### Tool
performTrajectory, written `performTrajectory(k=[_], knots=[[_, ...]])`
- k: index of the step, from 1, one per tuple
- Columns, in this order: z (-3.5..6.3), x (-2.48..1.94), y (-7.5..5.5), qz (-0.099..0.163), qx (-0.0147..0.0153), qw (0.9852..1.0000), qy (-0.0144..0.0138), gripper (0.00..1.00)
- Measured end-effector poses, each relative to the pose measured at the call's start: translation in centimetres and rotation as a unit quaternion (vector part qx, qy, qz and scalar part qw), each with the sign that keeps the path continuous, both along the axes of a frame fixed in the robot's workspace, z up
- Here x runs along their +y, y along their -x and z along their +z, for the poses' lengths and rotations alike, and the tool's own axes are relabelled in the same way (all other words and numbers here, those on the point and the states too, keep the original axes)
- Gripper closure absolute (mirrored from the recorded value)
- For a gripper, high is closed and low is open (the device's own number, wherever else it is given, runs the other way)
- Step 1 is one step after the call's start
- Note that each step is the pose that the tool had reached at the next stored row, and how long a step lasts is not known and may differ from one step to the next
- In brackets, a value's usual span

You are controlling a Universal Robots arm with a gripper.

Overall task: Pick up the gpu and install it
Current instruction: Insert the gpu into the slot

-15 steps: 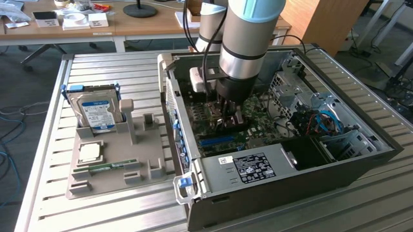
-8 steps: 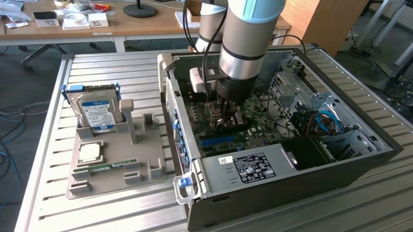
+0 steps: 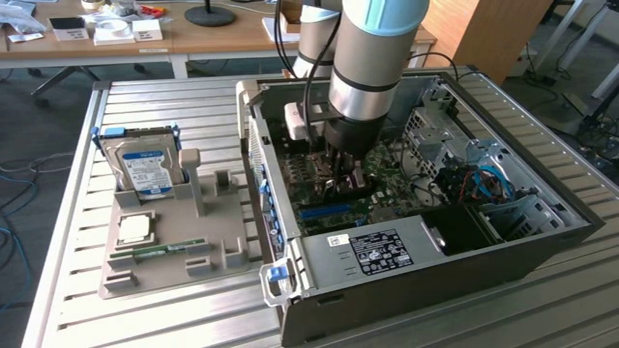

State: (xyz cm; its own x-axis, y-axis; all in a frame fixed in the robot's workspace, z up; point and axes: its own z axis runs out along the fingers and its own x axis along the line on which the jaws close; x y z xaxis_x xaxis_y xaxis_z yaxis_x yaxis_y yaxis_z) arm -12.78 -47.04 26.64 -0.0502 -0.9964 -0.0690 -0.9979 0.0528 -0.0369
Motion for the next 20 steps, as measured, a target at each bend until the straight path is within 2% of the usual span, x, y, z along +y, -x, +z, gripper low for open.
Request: performTrajectory(k=[6, 9, 20], knots=[[-0.03, 0.0, 0.01, 0.0, 0.0, 1.0, 0.0001, 0.73], [-0.06, 0.0, 0.02, 0.0, 0.0, 1.0, 0.0016, 0.73], [-0.06, 0.0, 0.03, -0.001, 0.0001, 1.0, 0.0035, 0.73]])
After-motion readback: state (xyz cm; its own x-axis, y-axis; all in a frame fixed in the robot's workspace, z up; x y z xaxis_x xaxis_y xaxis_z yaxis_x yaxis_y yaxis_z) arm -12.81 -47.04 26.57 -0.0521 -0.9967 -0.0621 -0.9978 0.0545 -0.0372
